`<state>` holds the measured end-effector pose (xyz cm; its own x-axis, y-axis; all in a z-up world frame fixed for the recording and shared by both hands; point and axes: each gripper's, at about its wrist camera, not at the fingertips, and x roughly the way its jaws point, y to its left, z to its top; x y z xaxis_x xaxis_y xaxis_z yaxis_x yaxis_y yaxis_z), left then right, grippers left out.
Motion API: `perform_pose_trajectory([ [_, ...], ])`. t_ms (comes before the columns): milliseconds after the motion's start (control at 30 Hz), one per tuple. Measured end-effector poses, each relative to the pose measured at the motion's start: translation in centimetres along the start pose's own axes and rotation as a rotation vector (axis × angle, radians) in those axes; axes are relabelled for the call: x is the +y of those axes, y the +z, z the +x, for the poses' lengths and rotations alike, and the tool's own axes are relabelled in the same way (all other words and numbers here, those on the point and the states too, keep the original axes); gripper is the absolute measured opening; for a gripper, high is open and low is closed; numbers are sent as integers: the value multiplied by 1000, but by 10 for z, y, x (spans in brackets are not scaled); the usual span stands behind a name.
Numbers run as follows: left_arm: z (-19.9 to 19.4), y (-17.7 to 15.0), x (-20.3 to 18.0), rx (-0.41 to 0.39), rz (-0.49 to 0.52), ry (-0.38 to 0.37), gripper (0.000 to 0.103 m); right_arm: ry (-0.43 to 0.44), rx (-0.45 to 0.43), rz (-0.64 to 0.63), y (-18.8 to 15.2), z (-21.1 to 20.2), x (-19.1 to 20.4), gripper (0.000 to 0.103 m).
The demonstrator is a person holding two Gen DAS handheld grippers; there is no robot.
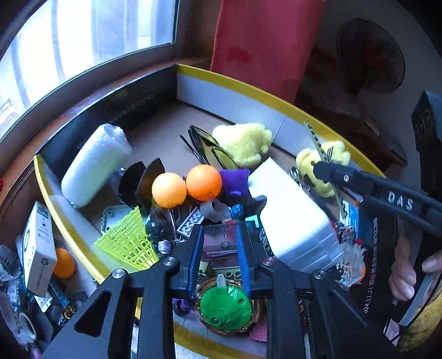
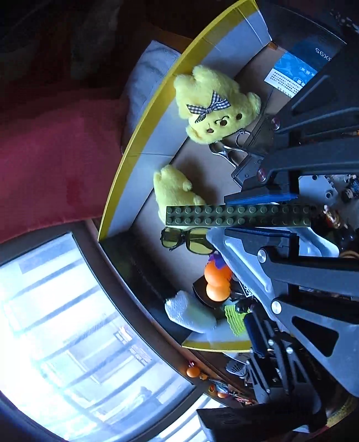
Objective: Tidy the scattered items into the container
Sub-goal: 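Open both grippers to drop the green pieces into the container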
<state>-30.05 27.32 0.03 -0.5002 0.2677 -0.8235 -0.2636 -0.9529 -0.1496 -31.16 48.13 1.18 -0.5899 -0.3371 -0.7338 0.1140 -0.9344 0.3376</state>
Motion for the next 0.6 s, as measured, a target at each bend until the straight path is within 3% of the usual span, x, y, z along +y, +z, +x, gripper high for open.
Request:
perform_pose_trajectory([
  [133, -1, -3, -2, 0, -2, 5, 24, -60, 5, 33, -1, 8, -7, 16],
  [200, -5, -4, -1, -12, -18, 11, 24, -72, 20, 37, -1, 11, -8, 27],
  [233, -8, -5, 1, -17, -30, 13, 24, -68, 21, 40, -1, 10, -7, 33],
  [433, -26, -9, 7, -52, -83, 52, 25, -32, -20, -2, 1, -3, 6, 48],
  [600, -43, -18, 10, -72, -125, 94, 25, 7, -30, 2, 0, -7, 10, 52],
])
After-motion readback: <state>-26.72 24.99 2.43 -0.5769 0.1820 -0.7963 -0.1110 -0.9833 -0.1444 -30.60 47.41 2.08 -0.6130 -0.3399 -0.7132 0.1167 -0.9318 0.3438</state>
